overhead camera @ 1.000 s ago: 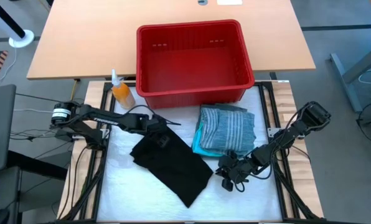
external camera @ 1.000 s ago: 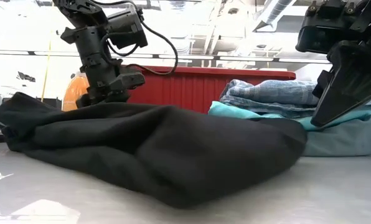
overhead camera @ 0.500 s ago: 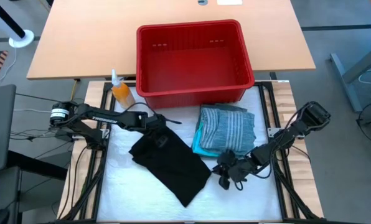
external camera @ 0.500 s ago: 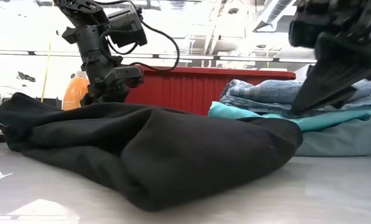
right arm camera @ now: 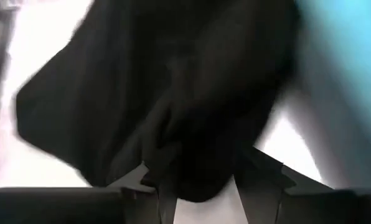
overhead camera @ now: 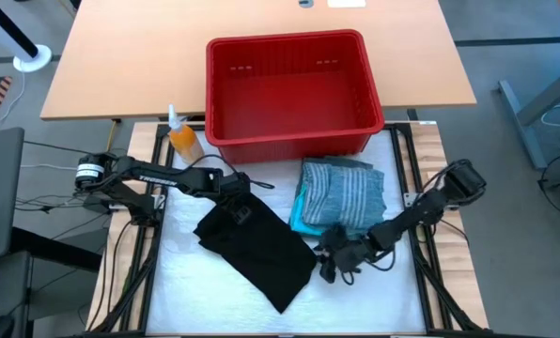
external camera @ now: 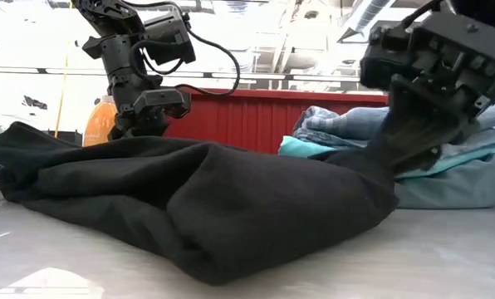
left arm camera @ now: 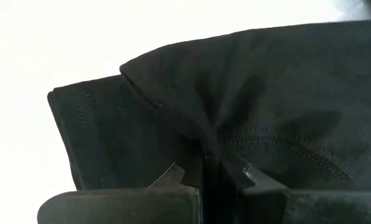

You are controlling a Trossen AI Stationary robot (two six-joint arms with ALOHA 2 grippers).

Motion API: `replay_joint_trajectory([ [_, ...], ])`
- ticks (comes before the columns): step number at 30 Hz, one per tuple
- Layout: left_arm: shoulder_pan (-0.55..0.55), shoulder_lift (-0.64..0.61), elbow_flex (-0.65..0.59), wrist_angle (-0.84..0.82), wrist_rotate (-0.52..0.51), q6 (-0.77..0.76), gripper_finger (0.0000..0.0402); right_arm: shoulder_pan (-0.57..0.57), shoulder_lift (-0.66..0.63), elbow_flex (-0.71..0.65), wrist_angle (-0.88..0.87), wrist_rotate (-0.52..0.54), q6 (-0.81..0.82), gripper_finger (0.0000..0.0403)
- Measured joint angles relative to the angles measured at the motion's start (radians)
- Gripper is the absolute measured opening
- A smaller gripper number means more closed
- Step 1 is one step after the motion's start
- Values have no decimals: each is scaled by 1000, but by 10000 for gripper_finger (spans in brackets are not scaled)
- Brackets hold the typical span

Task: Fold Laundry from Bin
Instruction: Fold the black shirt

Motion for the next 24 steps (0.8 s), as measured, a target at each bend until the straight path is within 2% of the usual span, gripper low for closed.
replay_joint_trajectory([
  [3, 0, 0, 0, -2, 0, -1, 0, 0, 42, 14, 8, -8, 2, 157],
  [5, 0, 0, 0, -4, 1, -2, 0, 0, 61, 26, 3, -25, 2, 135],
  [10, -1, 0, 0, -84, 28, 8, 0, 24, 85, 78, 11, -113, -16, 25],
  [11, -5, 0, 0, -95, 31, 6, 0, 32, 86, 88, 5, -133, -23, 17],
  [17, -57, 1, 0, -65, 62, -15, 0, 73, 62, 152, -190, -119, -12, 17],
  [24, -69, 1, 0, -60, -3, -42, 7, 84, 6, 173, -276, 35, -58, 14],
])
